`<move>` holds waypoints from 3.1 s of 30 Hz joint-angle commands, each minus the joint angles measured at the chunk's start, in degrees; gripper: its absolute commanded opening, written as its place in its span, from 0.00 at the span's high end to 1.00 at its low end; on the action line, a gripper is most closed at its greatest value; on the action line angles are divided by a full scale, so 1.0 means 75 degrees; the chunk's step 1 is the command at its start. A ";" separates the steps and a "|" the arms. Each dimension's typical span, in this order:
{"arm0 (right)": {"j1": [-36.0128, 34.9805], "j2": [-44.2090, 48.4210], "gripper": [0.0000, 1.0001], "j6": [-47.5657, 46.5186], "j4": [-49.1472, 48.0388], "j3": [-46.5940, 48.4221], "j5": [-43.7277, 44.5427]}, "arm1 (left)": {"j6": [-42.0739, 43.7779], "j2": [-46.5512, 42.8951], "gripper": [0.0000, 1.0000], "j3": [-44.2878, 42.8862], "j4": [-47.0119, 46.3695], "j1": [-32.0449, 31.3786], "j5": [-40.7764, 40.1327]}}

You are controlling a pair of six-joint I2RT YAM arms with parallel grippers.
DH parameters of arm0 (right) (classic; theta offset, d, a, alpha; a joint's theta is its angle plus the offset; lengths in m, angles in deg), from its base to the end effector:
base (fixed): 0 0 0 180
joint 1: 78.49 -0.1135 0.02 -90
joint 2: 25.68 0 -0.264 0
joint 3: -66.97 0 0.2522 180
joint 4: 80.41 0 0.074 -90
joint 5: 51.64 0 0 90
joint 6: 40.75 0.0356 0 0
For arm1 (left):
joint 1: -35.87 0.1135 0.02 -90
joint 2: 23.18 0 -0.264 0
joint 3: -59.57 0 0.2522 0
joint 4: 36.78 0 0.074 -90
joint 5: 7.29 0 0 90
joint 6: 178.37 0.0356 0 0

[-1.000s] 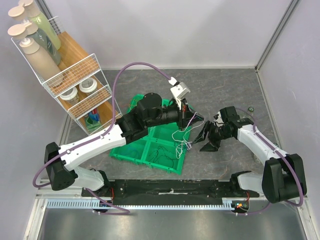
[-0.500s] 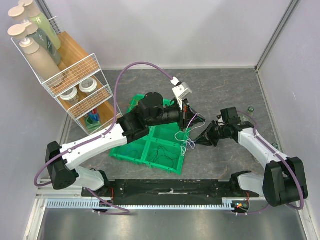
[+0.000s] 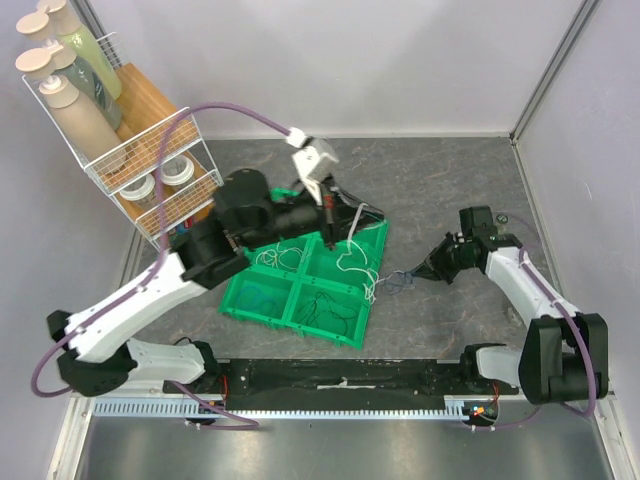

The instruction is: Untangle the cables

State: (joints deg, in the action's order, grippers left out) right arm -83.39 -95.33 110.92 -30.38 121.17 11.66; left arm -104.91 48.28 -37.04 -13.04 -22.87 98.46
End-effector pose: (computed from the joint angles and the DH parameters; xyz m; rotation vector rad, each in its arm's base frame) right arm 0.2130 0.0343 0.1976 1.2460 2.6201 0.9203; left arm 0.1332 -0.2380 0.4736 0.8225 1.4735 -1.2288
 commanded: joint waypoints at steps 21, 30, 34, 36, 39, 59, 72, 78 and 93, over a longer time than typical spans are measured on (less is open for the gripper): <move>0.0432 -0.0394 1.00 -0.3793 0.1445 0.1686 0.2177 | 0.0799 -0.0236 0.98 -0.1890 0.2489 0.0835 -0.3915; 0.0432 0.0040 1.00 -0.3793 0.1609 0.1381 0.2189 | 0.1337 0.0303 0.98 -0.2676 0.2713 0.1515 -0.4232; 0.0420 0.0028 1.00 -0.3770 0.1586 0.1392 0.2142 | 0.1489 0.0409 0.98 -0.2419 0.2561 0.1925 -0.4361; 0.0443 0.0017 1.00 -0.3769 0.1574 0.1416 0.2130 | 0.1513 0.0491 0.98 -0.2430 0.2537 0.2112 -0.4396; 0.0443 -0.0018 1.00 -0.3793 0.1574 0.1463 0.2130 | 0.1630 0.0620 0.98 -0.2675 0.2549 0.2289 -0.4420; 0.0443 0.0017 1.00 -0.3758 0.1539 0.1299 0.1989 | 0.2018 0.0421 0.98 -0.0756 0.2373 0.2781 -0.4432; 0.0432 0.0040 1.00 -0.3734 0.1586 0.1298 0.1884 | -0.0197 0.0431 0.98 0.1788 0.2443 0.2793 -0.4537; 0.0443 0.0040 1.00 -0.3898 0.1691 0.1357 0.2036 | -0.0864 0.1393 0.98 0.1625 0.2712 0.3050 -0.3835; 0.0432 0.0204 1.00 -0.3957 0.1761 0.1369 0.2153 | -0.1463 0.2647 0.96 0.1871 0.3521 0.4106 -0.3425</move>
State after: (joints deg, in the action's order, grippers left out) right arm -80.18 -94.98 82.18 -17.35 130.90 27.70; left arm -114.55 65.42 -21.74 11.68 7.77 69.48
